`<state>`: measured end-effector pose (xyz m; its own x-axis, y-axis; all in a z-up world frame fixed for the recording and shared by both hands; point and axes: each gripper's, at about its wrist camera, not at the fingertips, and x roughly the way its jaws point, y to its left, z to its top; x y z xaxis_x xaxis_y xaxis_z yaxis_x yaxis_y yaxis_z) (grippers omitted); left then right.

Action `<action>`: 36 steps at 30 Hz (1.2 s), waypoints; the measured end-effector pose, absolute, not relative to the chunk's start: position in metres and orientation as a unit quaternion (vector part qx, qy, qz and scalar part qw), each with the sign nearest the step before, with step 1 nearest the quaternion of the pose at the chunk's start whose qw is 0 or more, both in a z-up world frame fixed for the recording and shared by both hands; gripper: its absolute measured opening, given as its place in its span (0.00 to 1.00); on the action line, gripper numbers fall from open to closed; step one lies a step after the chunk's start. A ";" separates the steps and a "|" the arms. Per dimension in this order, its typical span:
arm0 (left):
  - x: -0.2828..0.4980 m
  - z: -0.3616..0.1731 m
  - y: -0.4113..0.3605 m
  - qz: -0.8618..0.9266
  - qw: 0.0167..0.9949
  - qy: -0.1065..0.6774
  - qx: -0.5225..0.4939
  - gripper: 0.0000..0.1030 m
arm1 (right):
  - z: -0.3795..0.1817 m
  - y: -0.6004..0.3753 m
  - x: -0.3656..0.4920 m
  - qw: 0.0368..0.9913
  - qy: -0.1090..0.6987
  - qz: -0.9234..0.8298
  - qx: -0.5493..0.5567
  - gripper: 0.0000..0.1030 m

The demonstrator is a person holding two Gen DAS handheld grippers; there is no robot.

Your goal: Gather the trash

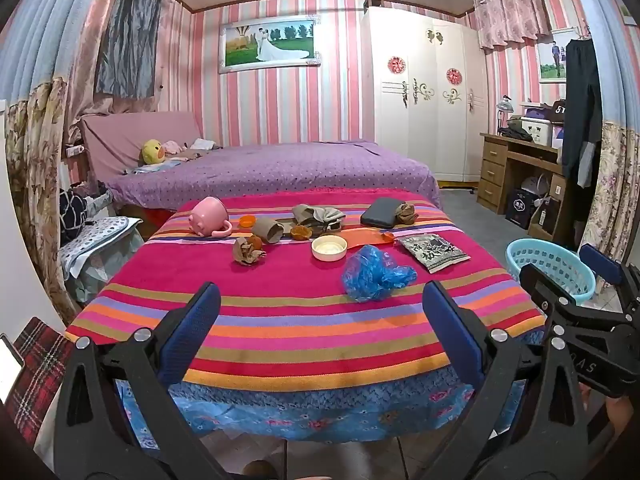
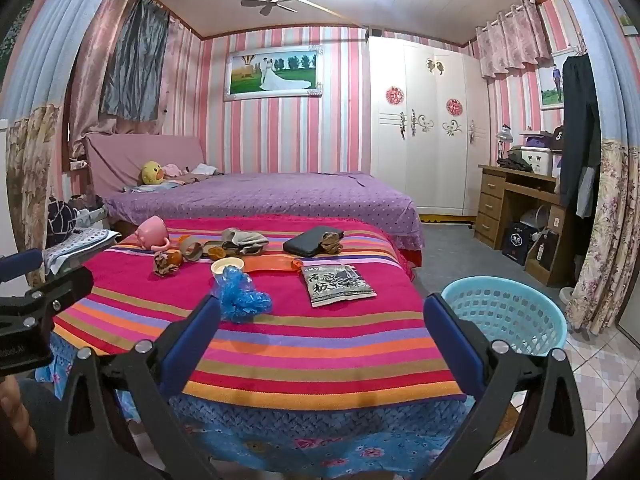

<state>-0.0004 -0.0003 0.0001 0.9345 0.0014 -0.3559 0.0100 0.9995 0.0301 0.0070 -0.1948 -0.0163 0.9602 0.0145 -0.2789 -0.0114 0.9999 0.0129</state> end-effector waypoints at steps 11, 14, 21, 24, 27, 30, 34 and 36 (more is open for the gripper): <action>-0.001 0.002 0.001 -0.003 0.983 0.183 0.011 0.95 | -0.016 -0.195 0.006 0.991 0.137 0.006 0.003 0.96; -0.002 0.003 0.003 -0.004 0.983 0.184 0.011 0.95 | -0.016 -0.195 0.006 0.991 0.137 0.006 0.004 0.96; -0.001 0.001 0.001 -0.002 0.983 0.183 0.013 0.95 | -0.016 -0.195 0.007 0.991 0.136 0.006 0.003 0.96; -0.001 0.001 0.000 -0.002 0.983 0.183 0.014 0.95 | -0.016 -0.195 0.007 0.991 0.137 0.006 0.004 0.96; -0.002 0.002 0.003 -0.001 0.983 0.183 0.013 0.95 | -0.017 -0.195 0.008 0.991 0.136 0.006 0.004 0.96; -0.002 0.002 0.008 0.000 0.983 0.183 0.012 0.95 | -0.017 -0.194 0.008 0.991 0.136 0.006 0.003 0.96; -0.002 0.002 0.012 -0.001 0.983 0.184 0.012 0.95 | -0.017 -0.194 0.008 0.991 0.136 0.006 0.002 0.96; -0.002 0.002 0.011 -0.001 0.983 0.184 0.012 0.95 | -0.017 -0.194 0.009 0.991 0.136 0.006 0.003 0.96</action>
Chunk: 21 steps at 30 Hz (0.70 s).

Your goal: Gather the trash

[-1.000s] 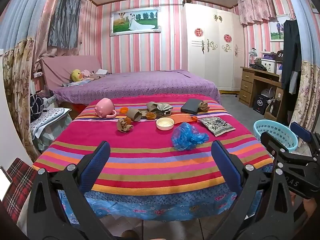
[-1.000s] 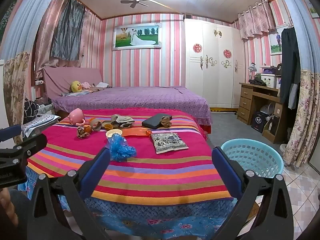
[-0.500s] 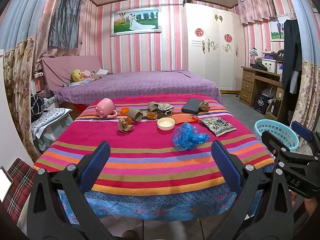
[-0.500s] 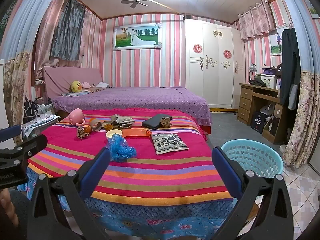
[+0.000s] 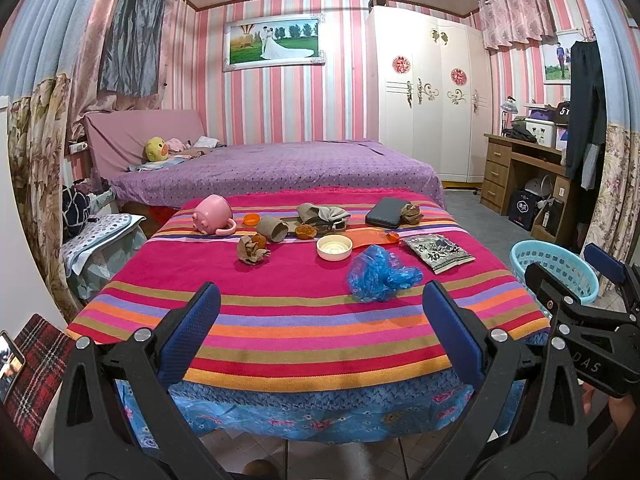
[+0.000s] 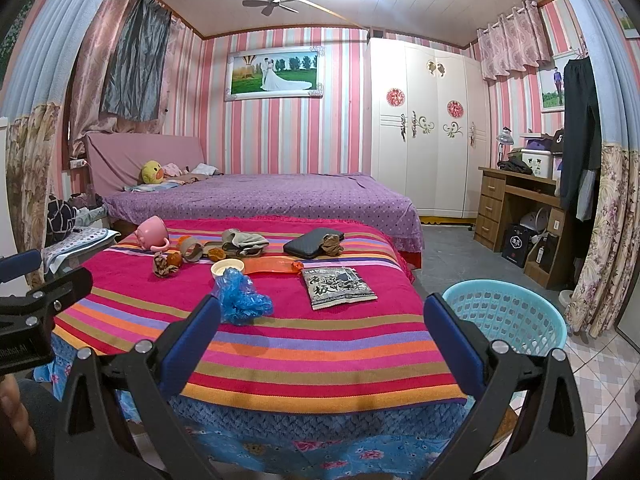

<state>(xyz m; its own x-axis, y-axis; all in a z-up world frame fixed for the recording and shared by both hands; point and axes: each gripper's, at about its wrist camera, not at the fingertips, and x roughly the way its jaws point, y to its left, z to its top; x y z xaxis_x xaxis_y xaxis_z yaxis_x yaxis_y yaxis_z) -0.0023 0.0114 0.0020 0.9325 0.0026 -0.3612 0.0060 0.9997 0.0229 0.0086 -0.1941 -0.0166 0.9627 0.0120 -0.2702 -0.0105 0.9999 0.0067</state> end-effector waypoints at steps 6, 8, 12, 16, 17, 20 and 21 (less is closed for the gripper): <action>-0.002 0.002 0.012 -0.001 0.983 0.184 0.012 0.95 | -0.017 -0.194 0.009 0.991 0.136 0.006 0.003 0.96; -0.002 0.002 0.012 -0.001 0.983 0.184 0.011 0.95 | -0.016 -0.194 0.009 0.991 0.136 0.005 0.002 0.96; -0.002 0.002 0.011 -0.001 0.983 0.185 0.011 0.95 | -0.017 -0.194 0.009 0.991 0.135 0.005 0.001 0.96; -0.002 0.002 0.011 0.000 0.983 0.184 0.011 0.95 | -0.017 -0.194 0.009 0.991 0.136 0.005 0.001 0.96; -0.002 0.002 0.013 0.000 0.983 0.184 0.011 0.95 | -0.017 -0.194 0.009 0.991 0.135 0.005 0.001 0.96; -0.002 0.003 0.014 0.000 0.983 0.184 0.011 0.95 | -0.017 -0.193 0.009 0.991 0.135 0.005 0.001 0.96; -0.002 0.003 0.014 0.000 0.983 0.185 0.011 0.95 | -0.017 -0.193 0.009 0.991 0.135 0.005 0.001 0.96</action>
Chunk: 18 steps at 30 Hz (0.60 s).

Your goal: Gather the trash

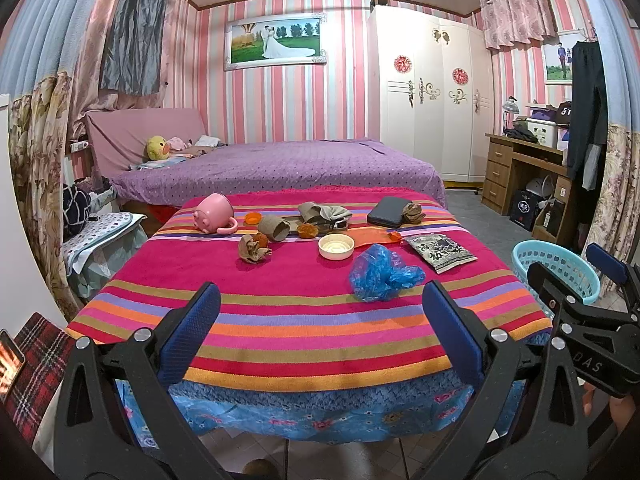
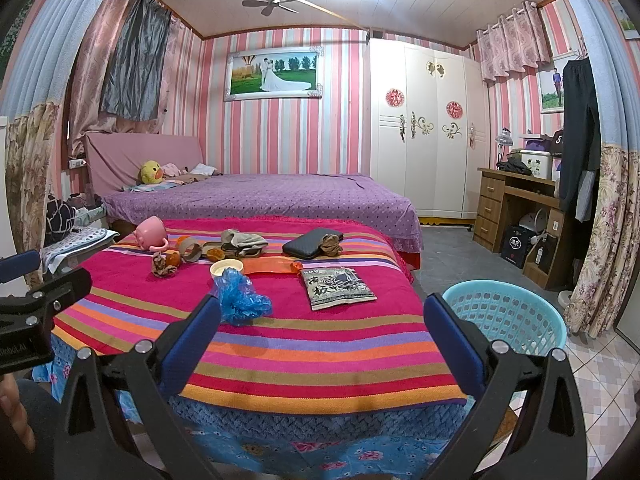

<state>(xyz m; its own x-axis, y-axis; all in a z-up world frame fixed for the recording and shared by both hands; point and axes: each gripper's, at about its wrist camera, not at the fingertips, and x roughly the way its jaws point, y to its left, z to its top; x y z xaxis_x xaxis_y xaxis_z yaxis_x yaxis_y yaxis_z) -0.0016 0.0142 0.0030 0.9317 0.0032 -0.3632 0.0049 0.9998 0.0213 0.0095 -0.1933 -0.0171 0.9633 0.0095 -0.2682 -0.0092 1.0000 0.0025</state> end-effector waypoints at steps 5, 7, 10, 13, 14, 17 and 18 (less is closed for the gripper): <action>-0.001 0.003 0.013 0.000 0.983 0.185 0.011 0.95 | -0.016 -0.194 0.009 0.991 0.135 0.005 0.001 0.96; 0.003 -0.004 0.015 0.002 0.982 0.186 0.010 0.95 | -0.016 -0.194 0.009 0.991 0.135 0.005 0.000 0.96; 0.003 -0.005 0.016 0.002 0.983 0.186 0.010 0.95 | -0.016 -0.194 0.009 0.991 0.135 0.005 0.000 0.96; 0.003 -0.005 0.016 0.003 0.983 0.186 0.010 0.95 | -0.015 -0.194 0.009 0.991 0.136 0.005 0.000 0.96; 0.003 -0.005 0.016 0.002 0.983 0.186 0.010 0.95 | -0.015 -0.194 0.009 0.991 0.136 0.005 0.000 0.96; 0.003 -0.005 0.015 0.002 0.983 0.186 0.010 0.95 | -0.014 -0.195 0.009 0.991 0.136 0.005 0.000 0.96; 0.003 -0.005 0.015 0.002 0.983 0.185 0.010 0.95 | -0.014 -0.195 0.008 0.991 0.136 0.004 0.000 0.96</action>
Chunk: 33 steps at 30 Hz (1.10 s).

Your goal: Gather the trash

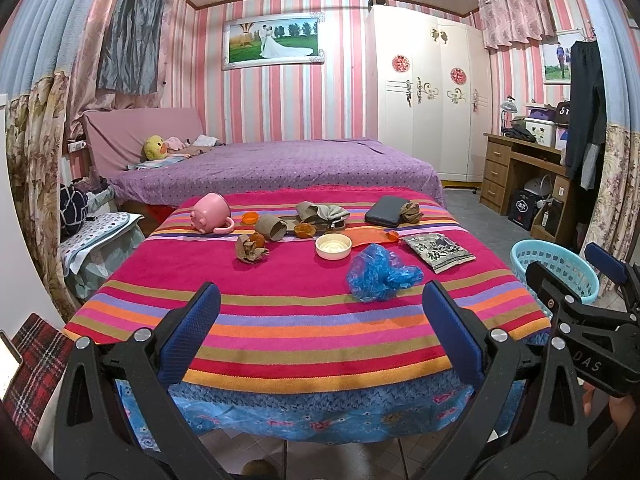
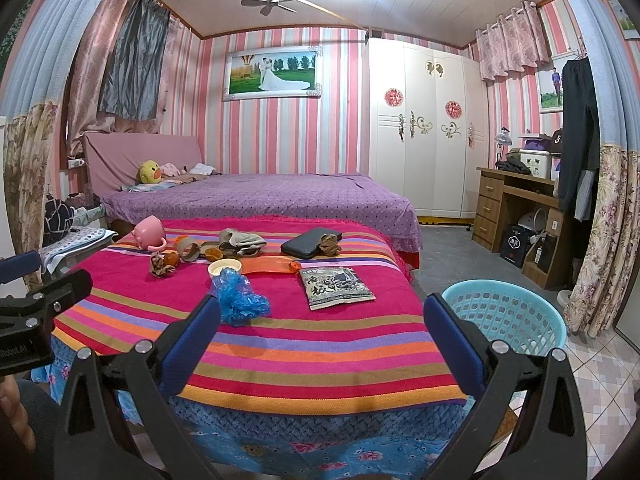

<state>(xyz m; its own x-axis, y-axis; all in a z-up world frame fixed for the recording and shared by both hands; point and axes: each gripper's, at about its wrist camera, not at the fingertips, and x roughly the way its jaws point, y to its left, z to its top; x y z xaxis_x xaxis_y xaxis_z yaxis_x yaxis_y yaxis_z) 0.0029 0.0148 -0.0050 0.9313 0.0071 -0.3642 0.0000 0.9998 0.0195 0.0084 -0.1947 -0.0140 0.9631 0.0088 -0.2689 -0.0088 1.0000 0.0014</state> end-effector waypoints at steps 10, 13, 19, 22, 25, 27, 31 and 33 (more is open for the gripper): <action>0.014 -0.004 0.004 -0.003 0.982 0.186 0.012 0.95 | -0.020 -0.211 0.025 0.991 0.137 -0.002 0.001 0.96; 0.020 -0.005 0.003 -0.004 0.982 0.188 0.013 0.95 | -0.019 -0.210 0.028 0.991 0.137 -0.007 0.000 0.96; 0.033 -0.009 -0.001 -0.007 0.981 0.192 0.015 0.95 | -0.019 -0.212 0.036 0.990 0.138 -0.011 -0.001 0.96; 0.041 -0.010 -0.002 -0.008 0.981 0.195 0.015 0.95 | -0.022 -0.212 0.044 0.990 0.141 -0.015 0.000 0.96; 0.049 -0.013 -0.005 -0.010 0.980 0.200 0.016 0.95 | -0.025 -0.215 0.052 0.989 0.145 -0.016 0.000 0.96; 0.054 -0.015 -0.006 -0.011 0.979 0.202 0.016 0.95 | -0.026 -0.217 0.056 0.989 0.146 -0.017 0.001 0.96; 0.067 -0.019 -0.005 -0.012 0.977 0.210 0.017 0.95 | -0.029 -0.221 0.069 0.988 0.151 -0.022 0.003 0.96; 0.074 -0.021 -0.004 -0.012 0.976 0.216 0.018 0.95 | -0.030 -0.225 0.075 0.988 0.153 -0.024 0.006 0.96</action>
